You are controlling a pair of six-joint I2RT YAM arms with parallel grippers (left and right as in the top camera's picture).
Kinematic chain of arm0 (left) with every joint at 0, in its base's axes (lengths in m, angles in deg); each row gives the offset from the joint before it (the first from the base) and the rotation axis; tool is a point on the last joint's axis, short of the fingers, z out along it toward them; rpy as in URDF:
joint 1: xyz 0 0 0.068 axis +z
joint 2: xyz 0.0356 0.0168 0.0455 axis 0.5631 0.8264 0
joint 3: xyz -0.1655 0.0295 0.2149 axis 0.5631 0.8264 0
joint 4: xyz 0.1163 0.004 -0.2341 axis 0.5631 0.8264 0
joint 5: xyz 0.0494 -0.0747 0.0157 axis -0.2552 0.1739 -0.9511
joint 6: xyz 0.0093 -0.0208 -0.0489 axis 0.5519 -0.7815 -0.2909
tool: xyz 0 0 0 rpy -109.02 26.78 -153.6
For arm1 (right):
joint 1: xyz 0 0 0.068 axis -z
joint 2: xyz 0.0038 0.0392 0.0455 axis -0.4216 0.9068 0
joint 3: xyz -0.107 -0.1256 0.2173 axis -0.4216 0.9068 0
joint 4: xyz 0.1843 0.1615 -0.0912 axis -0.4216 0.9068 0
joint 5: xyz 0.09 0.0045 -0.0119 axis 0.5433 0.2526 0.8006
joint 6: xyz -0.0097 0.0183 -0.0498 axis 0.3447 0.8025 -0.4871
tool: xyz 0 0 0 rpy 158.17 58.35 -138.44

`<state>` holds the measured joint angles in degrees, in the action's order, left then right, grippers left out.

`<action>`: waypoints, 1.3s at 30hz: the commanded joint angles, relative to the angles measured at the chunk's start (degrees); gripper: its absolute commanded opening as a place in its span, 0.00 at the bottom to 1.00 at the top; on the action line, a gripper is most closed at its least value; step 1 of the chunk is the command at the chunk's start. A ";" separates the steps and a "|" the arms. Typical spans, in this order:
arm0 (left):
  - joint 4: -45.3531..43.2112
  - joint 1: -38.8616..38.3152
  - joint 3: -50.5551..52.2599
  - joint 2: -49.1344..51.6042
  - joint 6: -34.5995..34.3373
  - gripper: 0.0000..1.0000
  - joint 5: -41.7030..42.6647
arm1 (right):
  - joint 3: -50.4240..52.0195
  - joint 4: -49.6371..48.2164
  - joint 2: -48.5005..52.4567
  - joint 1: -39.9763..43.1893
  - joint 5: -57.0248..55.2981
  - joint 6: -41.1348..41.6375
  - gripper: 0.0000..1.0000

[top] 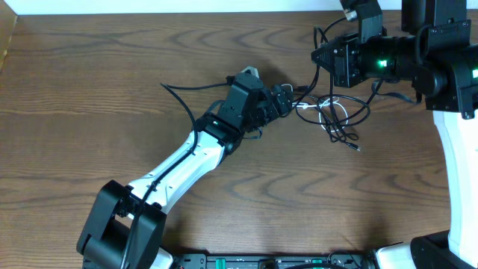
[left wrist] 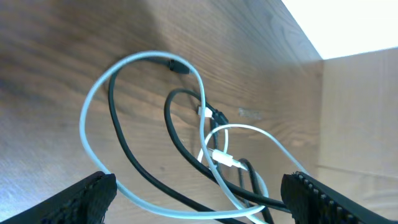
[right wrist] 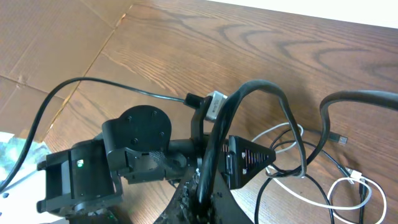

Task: Untangle cables
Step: 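Move the left gripper to the white cable and grasp it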

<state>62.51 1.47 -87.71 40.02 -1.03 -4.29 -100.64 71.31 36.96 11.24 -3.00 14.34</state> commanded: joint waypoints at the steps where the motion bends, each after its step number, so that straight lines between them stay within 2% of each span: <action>1: 0.57 -0.02 0.15 0.66 -10.34 0.89 3.26 | -0.44 -0.02 -0.48 -0.09 1.18 -1.25 0.01; 5: 2.43 -0.02 0.15 0.68 -17.73 0.89 5.62 | -0.44 -0.02 -0.48 -0.17 1.18 -1.27 0.01; 12: 2.84 -0.02 0.15 0.68 -26.58 0.89 7.19 | -0.42 0.11 -0.48 -0.39 0.98 -1.68 0.01; 21: 1.27 0.04 0.15 2.69 -31.10 0.89 2.51 | -0.42 1.01 -0.48 -0.44 1.01 -2.12 0.01; 26: -5.29 0.07 0.15 8.26 -31.69 0.81 4.63 | -0.42 1.11 -0.55 -0.66 1.01 -2.12 0.01; 28: -8.98 0.15 0.15 10.25 -31.67 0.73 6.27 | -0.42 1.36 -0.55 -0.66 0.98 -2.25 0.01; 29: -10.47 0.15 0.15 10.99 -31.63 0.64 6.86 | -0.42 1.44 -0.55 -0.66 1.01 -2.56 0.01; 31: -12.68 0.26 0.15 11.82 -31.17 0.42 7.45 | -0.42 1.66 -0.55 -0.66 0.98 -3.10 0.01; 32: -13.20 0.31 0.15 11.85 -30.08 0.14 7.28 | -0.42 1.88 -0.55 -0.66 0.96 -3.43 0.01; 33: -13.31 0.39 0.15 11.72 -29.22 0.07 7.21 | -0.42 2.10 -0.55 -0.66 0.90 -3.63 0.01; 39: -12.17 2.82 0.13 10.56 -23.74 0.08 9.33 | -0.42 2.71 -0.55 -0.61 -0.81 -4.24 0.01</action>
<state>49.61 2.35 -87.69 51.91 -29.38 2.77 -100.64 73.95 36.96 11.09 -3.24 11.66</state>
